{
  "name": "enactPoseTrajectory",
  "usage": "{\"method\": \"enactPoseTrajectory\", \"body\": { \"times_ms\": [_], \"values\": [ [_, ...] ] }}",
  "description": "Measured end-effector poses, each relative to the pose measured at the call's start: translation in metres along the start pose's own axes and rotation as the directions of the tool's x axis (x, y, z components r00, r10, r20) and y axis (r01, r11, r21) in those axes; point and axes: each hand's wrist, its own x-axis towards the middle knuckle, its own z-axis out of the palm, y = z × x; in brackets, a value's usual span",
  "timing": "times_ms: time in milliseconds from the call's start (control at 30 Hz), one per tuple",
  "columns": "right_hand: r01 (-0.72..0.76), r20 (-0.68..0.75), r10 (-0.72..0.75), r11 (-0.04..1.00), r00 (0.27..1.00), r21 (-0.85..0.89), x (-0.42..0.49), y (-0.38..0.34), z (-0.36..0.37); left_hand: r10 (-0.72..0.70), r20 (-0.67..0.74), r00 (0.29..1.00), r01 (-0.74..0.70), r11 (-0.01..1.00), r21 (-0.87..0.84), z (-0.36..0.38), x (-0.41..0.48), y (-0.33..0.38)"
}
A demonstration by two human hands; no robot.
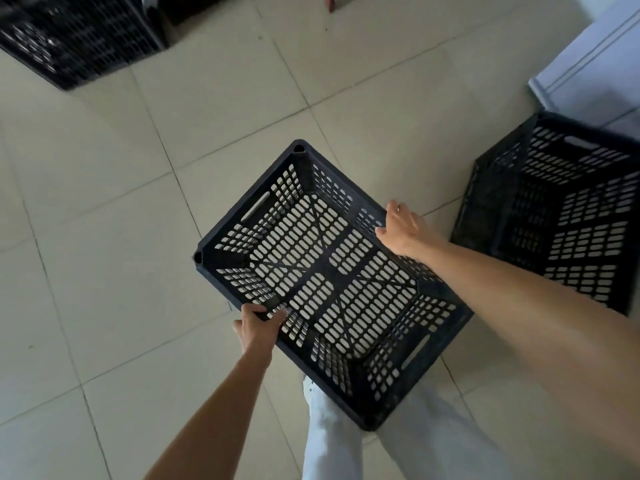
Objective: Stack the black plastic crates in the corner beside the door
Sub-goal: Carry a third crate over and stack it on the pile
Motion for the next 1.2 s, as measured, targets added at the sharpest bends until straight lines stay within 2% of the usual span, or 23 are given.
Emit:
{"method": "enactPoseTrajectory", "body": {
  "times_ms": [233, 433, 600, 700, 833, 967, 1033, 1133, 1200],
  "values": [
    [-0.093, 0.012, 0.092, 0.992, 0.996, 0.087, -0.063, 0.047, -0.149, 0.205, 0.029, 0.978, -0.207, 0.974, 0.091, -0.038, -0.111, 0.116],
    [-0.151, 0.027, 0.149, 0.969, 0.988, 0.194, -0.124, 0.101, -0.261, 0.437, 0.082, 0.896, -0.444, 0.869, 0.217, -0.053, -0.195, 0.208],
    [-0.246, 0.000, 0.262, 0.905, 0.965, 0.347, -0.177, 0.157, -0.322, 0.617, 0.170, 0.768, -0.636, 0.705, 0.313, -0.044, -0.258, 0.277],
    [-0.283, 0.016, 0.304, 0.864, 0.953, 0.417, -0.210, 0.192, -0.345, 0.679, 0.220, 0.700, -0.703, 0.604, 0.374, -0.026, -0.287, 0.311],
    [-0.368, 0.037, 0.398, 0.806, 0.917, 0.464, -0.248, 0.250, -0.354, 0.746, 0.335, 0.576, -0.801, 0.432, 0.415, 0.015, -0.327, 0.348],
    [-0.422, 0.057, 0.476, 0.712, 0.878, 0.561, -0.275, 0.320, -0.330, 0.738, 0.506, 0.446, -0.875, 0.242, 0.419, 0.070, -0.357, 0.378],
    [-0.467, 0.080, 0.525, 0.665, 0.847, 0.582, -0.294, 0.348, -0.317, 0.717, 0.573, 0.397, -0.899, 0.179, 0.399, 0.103, -0.375, 0.388],
    [-0.535, 0.122, 0.613, 0.554, 0.781, 0.638, -0.334, 0.372, -0.315, 0.679, 0.674, 0.291, -0.940, 0.072, 0.334, 0.154, -0.408, 0.401],
    [-0.581, 0.142, 0.692, 0.456, 0.708, 0.675, -0.363, 0.385, -0.317, 0.634, 0.740, 0.226, -0.957, 0.004, 0.289, 0.185, -0.432, 0.407]
  ]
}}
